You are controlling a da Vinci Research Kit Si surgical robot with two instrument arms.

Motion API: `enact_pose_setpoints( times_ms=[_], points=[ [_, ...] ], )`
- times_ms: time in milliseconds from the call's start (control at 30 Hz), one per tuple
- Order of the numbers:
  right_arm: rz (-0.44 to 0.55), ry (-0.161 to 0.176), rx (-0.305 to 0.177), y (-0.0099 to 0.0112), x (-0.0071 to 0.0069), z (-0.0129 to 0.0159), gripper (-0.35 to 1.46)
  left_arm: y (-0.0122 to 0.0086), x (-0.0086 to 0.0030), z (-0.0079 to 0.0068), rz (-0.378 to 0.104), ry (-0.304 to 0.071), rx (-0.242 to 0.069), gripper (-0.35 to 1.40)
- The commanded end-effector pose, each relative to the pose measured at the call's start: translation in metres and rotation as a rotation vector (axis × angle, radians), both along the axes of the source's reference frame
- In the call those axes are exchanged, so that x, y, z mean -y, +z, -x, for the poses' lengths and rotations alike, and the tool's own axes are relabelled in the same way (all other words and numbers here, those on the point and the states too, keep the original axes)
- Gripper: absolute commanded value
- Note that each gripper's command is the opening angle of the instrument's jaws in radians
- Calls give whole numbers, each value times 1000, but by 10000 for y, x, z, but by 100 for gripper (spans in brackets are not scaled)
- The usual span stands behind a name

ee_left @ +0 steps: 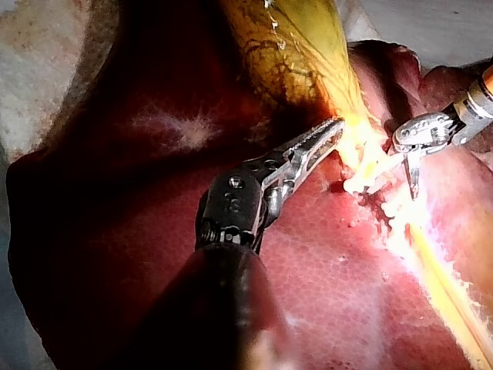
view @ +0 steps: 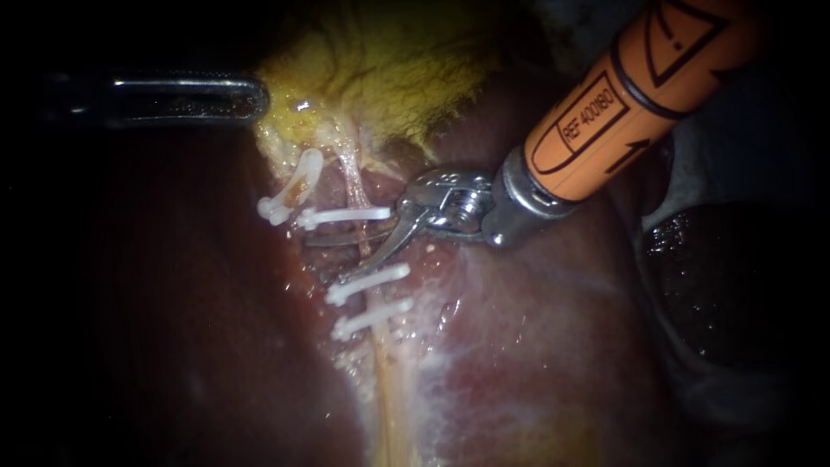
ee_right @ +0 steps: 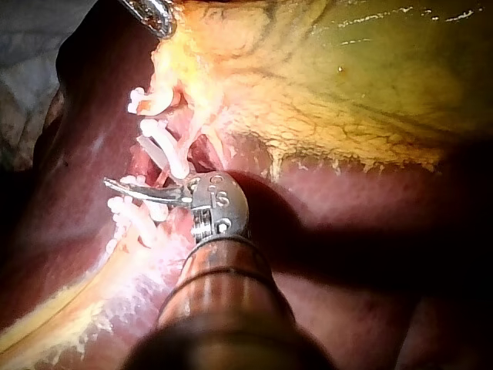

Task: Go to the cutting position right tube

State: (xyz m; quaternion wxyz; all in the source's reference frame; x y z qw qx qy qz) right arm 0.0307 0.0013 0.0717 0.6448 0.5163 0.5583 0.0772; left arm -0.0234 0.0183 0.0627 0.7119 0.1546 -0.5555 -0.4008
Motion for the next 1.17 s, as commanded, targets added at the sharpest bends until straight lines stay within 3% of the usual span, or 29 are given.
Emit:
enact_pose_setpoints(
  times_ms=[33, 500, 767, 1167],
  points=[
    [9, 7, -15, -1, 1, -2, 82, 0, 0, 0, 0, 0, 0, -35],
    [28, 68, -159, -26, 19, -16, 79, 0, 0, 1, 0, 0, 0, -35],
    [24, 67, -171, -44, 23, -20, 79, 0, 0, 1, 0, 0, 0, -35],
    [27, 66, -176, -44, 22, -20, 79, 1, -1, 1, 0, 0, 0, -35]
  ],
)
